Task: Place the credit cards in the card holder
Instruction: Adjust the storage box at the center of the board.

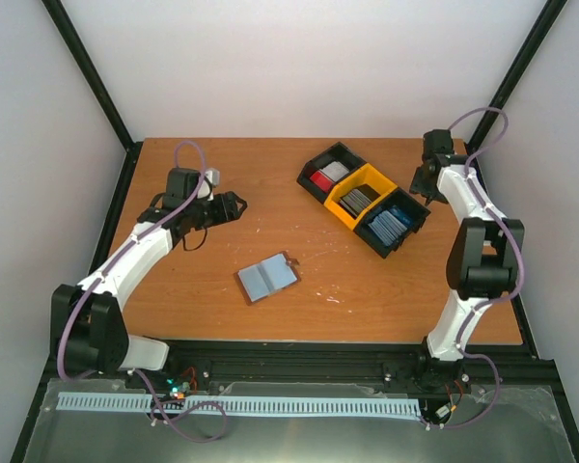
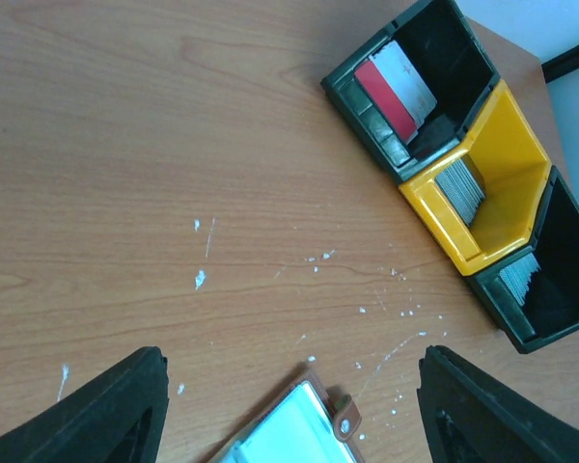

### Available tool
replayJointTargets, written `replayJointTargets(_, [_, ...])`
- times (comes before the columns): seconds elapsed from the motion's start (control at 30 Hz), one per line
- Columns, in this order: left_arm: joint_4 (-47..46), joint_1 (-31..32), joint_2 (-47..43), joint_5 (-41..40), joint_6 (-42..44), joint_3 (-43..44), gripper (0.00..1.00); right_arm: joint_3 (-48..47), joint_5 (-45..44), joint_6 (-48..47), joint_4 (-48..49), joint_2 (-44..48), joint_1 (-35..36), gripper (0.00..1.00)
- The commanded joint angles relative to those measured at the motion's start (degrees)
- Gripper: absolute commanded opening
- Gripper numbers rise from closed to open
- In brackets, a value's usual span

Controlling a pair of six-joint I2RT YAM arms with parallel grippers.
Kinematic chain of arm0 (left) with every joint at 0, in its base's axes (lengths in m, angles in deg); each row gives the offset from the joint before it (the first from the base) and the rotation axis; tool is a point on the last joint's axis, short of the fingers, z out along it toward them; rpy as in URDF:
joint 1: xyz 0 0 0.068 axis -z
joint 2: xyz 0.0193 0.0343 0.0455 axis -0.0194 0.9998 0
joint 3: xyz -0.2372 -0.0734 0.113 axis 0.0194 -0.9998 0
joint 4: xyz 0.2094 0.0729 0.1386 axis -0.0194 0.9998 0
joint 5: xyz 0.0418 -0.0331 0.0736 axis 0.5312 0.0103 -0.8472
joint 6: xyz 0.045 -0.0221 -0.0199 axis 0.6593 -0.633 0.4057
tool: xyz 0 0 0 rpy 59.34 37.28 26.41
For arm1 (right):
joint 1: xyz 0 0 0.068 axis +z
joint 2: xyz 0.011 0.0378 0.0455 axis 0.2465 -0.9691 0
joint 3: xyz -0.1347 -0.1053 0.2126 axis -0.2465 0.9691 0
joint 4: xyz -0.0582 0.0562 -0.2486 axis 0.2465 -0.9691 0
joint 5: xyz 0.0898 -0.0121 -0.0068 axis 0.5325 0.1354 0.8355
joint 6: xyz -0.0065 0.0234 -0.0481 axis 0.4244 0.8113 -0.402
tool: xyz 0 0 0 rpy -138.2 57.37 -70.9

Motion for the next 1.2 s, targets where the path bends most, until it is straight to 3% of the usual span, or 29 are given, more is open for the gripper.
replayJointTargets(0.0, [-0.18, -0.27, 0.69, -1.97, 3.56, 3.48, 0.72, -4.87, -5.15, 0.51, -1.56, -6.80, -1.15, 0.58])
replayJointTargets(0.3, [1.35, -0.19, 3.48, -1.07, 4.98, 5.81, 0.73, -14.38, 8.11, -9.38, -4.73, -17.98, -1.69, 0.55])
replayJointTargets(0.57, [2.09, -0.23, 5.18, -0.75, 4.62, 6.27, 0.73, -10.92, 21.34, -12.88, -6.75, -16.96, -1.69, 0.54])
replayJointTargets(0.7, [2.10, -0.26, 5.32, -0.63, 4.61, 6.27, 0.73, -4.25, 24.55, -12.45, -5.85, -12.47, -1.17, 0.53])
replayJointTargets(1.03, [1.03, -0.24, 4.12, -0.71, 3.49, 4.65, 0.73, -0.06, 3.14, -5.10, -7.82, 2.28, 5.61, 0.53])
replayJointTargets(1.17, [-0.54, -0.22, 3.03, -0.27, 3.52, 2.21, 0.73, 2.11, 6.34, -7.16, -10.17, 5.28, 10.78, 0.53])
